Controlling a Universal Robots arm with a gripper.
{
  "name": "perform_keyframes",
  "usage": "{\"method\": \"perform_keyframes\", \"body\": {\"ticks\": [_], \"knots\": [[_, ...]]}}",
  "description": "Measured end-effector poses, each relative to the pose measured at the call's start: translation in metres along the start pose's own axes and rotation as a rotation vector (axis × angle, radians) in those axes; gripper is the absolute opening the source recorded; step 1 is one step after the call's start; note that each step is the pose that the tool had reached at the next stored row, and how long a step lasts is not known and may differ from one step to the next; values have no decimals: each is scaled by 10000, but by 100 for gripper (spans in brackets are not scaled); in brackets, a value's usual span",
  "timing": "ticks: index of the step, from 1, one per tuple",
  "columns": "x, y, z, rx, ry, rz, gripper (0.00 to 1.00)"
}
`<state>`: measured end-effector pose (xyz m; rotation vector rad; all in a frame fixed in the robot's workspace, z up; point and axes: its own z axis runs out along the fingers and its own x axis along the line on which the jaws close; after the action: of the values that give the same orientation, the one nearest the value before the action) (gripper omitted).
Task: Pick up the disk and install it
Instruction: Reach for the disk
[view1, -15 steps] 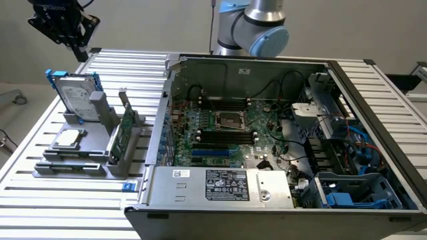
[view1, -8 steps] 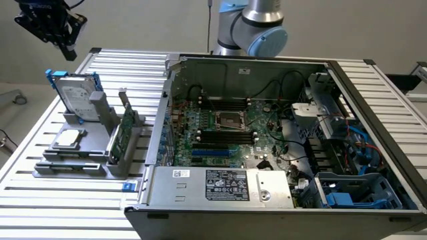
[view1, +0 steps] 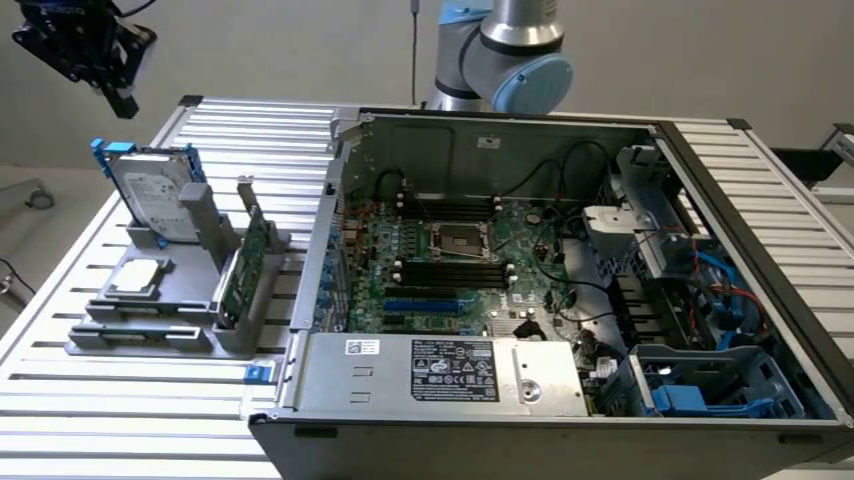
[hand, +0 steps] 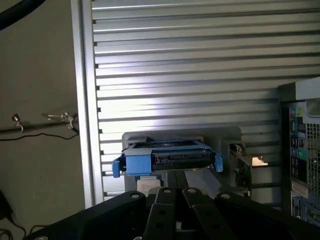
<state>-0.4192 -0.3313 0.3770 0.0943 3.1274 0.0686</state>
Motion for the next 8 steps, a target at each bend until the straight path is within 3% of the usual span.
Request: {"method": "perform_keyframes", "body": {"ticks": [8], "knots": [[152,60,21,15,9,-199,11]]}}
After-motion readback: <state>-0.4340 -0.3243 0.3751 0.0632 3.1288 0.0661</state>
